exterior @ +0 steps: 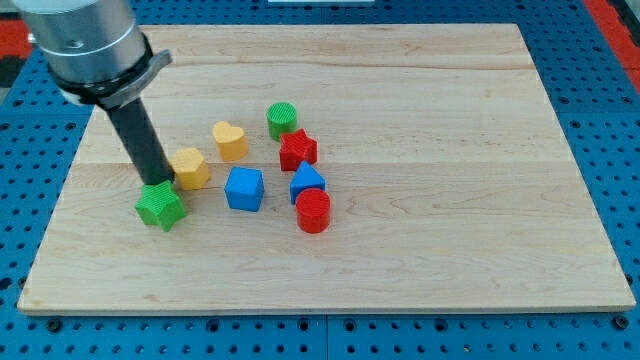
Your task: Slightly push the yellow hexagon to the left side of the cube
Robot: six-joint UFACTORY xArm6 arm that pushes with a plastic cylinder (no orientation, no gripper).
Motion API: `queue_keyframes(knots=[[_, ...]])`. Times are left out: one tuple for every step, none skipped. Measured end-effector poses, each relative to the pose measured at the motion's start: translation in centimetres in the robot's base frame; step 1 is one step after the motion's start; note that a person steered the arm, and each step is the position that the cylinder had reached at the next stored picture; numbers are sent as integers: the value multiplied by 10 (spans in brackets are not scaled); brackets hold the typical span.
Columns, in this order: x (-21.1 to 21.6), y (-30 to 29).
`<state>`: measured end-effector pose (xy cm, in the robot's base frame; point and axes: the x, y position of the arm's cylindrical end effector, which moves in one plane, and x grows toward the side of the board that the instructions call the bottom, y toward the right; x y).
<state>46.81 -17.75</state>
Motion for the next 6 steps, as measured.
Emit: queue_keyframes(knots=[[-15, -8], [-26, -29], [-31, -24], [-42, -20], [-41, -3], [-39, 14]])
